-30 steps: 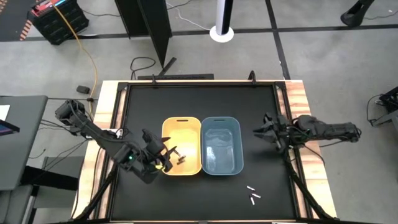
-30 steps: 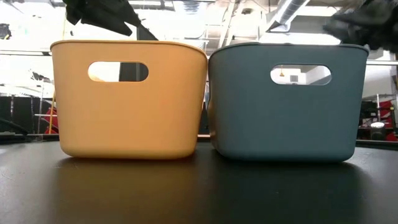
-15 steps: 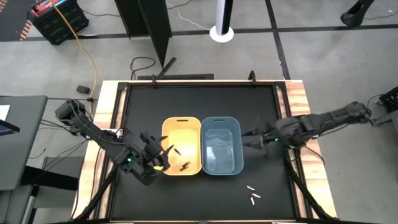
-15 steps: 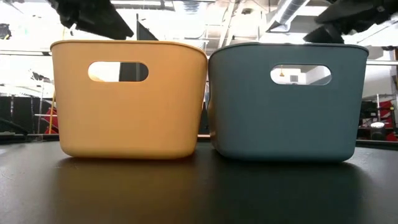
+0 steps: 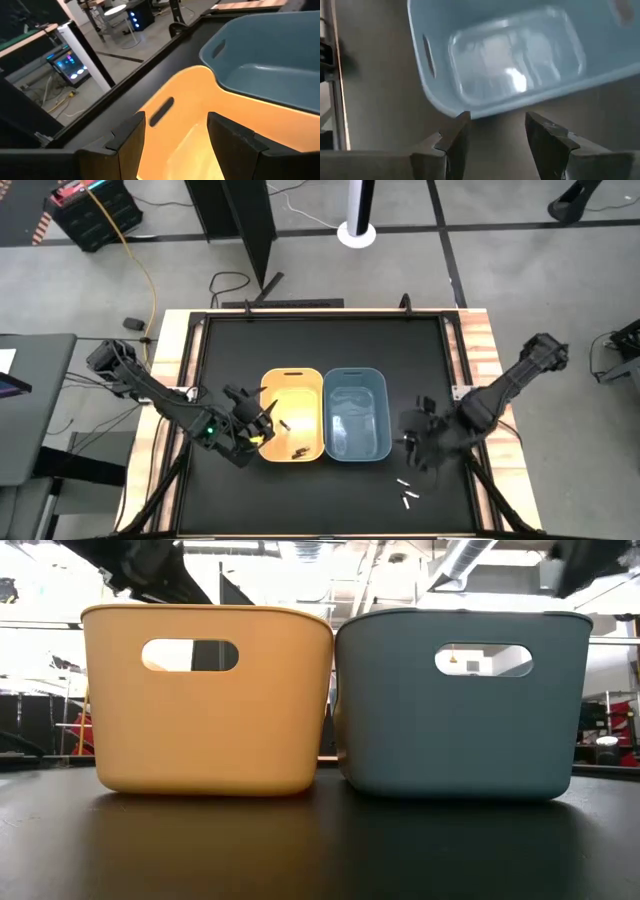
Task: Sort batteries
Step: Put the top silver battery into the blue bin
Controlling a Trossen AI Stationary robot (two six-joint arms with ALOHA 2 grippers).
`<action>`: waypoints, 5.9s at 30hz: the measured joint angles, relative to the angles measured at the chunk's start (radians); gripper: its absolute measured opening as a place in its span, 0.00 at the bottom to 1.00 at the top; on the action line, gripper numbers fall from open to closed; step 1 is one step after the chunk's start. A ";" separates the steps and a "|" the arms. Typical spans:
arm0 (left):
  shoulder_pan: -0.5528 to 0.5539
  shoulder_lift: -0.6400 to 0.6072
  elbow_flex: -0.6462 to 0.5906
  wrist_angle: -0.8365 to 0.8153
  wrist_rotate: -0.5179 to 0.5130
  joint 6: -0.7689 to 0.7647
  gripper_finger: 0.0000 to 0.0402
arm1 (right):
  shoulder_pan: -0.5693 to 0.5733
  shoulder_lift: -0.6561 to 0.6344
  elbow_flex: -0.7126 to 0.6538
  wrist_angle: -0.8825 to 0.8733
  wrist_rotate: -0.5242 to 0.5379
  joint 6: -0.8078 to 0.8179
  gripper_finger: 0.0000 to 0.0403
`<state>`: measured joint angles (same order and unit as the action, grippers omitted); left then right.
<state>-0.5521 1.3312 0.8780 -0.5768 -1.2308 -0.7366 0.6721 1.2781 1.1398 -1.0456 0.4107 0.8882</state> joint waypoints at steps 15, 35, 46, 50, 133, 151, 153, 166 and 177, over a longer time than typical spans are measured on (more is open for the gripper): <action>0.060 -0.038 0.002 0.138 -0.002 0.216 0.52 | 0.232 0.316 0.023 0.045 -0.074 0.518 0.63; 0.119 -0.037 0.002 0.299 0.051 0.394 0.52 | 0.228 0.550 0.023 0.122 -0.174 0.514 0.61; 0.118 -0.037 0.002 0.298 0.051 0.402 0.52 | 0.190 0.592 0.022 0.144 -0.201 0.498 0.61; 0.118 -0.037 0.002 0.298 0.051 0.402 0.52 | 0.189 0.592 0.017 0.156 -0.208 0.494 0.60; 0.118 -0.037 0.002 0.299 0.051 0.409 0.52 | 0.191 0.575 0.022 0.209 -0.234 0.429 0.29; 0.118 -0.037 0.002 0.299 0.051 0.409 0.52 | 0.158 0.574 -0.006 0.217 -0.239 0.317 0.18; 0.118 -0.037 0.002 0.299 0.051 0.411 0.52 | 0.156 0.574 -0.006 0.217 -0.239 0.310 0.15; 0.118 -0.037 0.002 0.299 0.051 0.414 0.52 | 0.157 0.573 -0.007 0.231 -0.236 0.307 0.07; 0.118 -0.037 0.002 0.299 0.051 0.415 0.52 | 0.186 0.575 -0.009 0.241 -0.170 0.315 0.07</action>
<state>-0.4341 1.2945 0.8795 -0.2783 -1.1797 -0.3218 0.8585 1.8530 1.1313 -0.8046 0.2407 1.2033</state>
